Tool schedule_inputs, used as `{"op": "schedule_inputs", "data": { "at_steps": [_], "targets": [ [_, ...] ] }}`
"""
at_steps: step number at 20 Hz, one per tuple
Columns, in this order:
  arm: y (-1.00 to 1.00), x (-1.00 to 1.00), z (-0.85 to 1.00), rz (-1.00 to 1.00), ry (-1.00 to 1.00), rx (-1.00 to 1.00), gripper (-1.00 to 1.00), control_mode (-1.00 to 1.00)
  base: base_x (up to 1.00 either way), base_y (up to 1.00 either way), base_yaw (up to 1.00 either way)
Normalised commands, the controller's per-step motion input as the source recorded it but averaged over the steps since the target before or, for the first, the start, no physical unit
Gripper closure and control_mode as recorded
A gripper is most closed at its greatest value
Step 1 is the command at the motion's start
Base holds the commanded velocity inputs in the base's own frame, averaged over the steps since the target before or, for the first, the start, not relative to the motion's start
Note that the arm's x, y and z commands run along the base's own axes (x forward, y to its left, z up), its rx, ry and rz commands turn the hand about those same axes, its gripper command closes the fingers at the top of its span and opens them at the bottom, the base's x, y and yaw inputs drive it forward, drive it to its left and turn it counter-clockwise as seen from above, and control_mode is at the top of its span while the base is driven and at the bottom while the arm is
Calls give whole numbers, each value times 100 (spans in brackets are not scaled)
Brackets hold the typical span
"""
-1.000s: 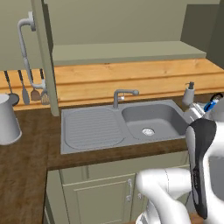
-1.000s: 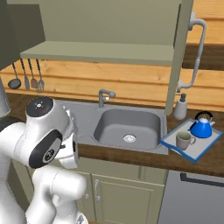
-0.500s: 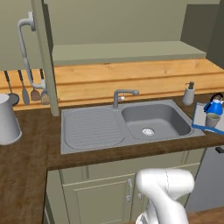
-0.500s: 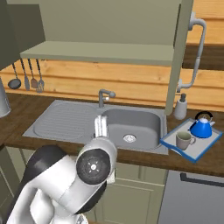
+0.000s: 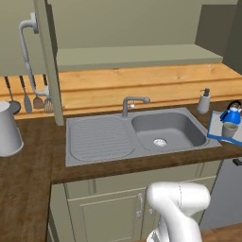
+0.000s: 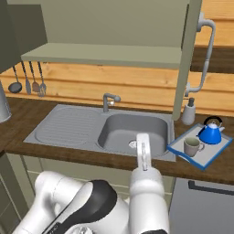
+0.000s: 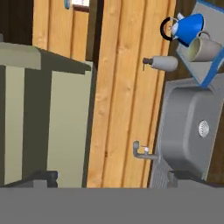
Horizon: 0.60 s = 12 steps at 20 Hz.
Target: Pick the kettle from the counter and place it on the tray. Then pick the mug from the cabinet and place it on the tray. Then close the cabinet doors.
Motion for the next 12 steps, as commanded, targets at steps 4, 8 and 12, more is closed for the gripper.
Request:
{"op": "schedule_inputs", "data": {
  "at_steps": [4, 8, 12],
  "targets": [
    [-77, 31, 17, 1, -33, 10, -100, -100, 0, 0, 0],
    [-82, 40, 17, 2, -27, 11, -100, -100, 0, 0, 0],
    [-77, 52, 17, 5, -17, 12, -100, -100, 0, 0, 0]
  ]
}}
